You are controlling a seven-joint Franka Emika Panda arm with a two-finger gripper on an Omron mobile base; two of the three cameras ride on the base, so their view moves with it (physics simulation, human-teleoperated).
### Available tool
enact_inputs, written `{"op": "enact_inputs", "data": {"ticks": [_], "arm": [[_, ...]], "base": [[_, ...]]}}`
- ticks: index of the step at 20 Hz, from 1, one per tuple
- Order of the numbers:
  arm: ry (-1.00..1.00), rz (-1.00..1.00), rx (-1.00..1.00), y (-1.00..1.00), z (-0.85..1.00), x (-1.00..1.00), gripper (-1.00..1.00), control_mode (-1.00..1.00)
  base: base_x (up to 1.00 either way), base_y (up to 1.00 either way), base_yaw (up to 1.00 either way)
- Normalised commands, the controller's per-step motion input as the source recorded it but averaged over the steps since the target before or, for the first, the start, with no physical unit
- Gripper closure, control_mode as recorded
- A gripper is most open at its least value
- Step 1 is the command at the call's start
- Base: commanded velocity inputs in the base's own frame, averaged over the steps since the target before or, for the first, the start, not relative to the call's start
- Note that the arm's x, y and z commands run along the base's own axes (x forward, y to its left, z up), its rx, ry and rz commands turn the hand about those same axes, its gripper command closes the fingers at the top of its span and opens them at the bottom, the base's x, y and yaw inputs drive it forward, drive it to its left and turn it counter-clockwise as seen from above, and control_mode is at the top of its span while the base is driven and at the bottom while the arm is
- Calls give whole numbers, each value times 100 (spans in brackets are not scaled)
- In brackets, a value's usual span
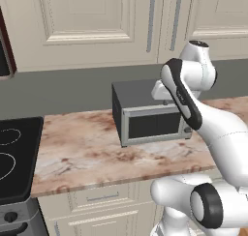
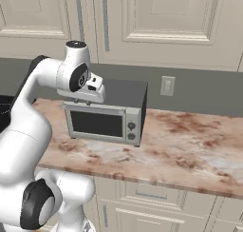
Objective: Move the bowls from the cabinet to the plates on the dining table.
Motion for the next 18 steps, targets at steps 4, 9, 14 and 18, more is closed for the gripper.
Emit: {"op": "enact_inputs", "data": {"ticks": [4, 9, 14, 18], "arm": [[-6, 0, -1, 0, 3, -7, -100, -100], [-16, 0, 0, 0, 25, -20, -100, -100], [-19, 0, 0, 0, 44, -19, -100, -100], [-18, -3, -2, 0, 47, -12, -100, -100]], "base": [[0, 0, 0], [0, 0, 0], [0, 0, 0], [0, 0, 0]]}}
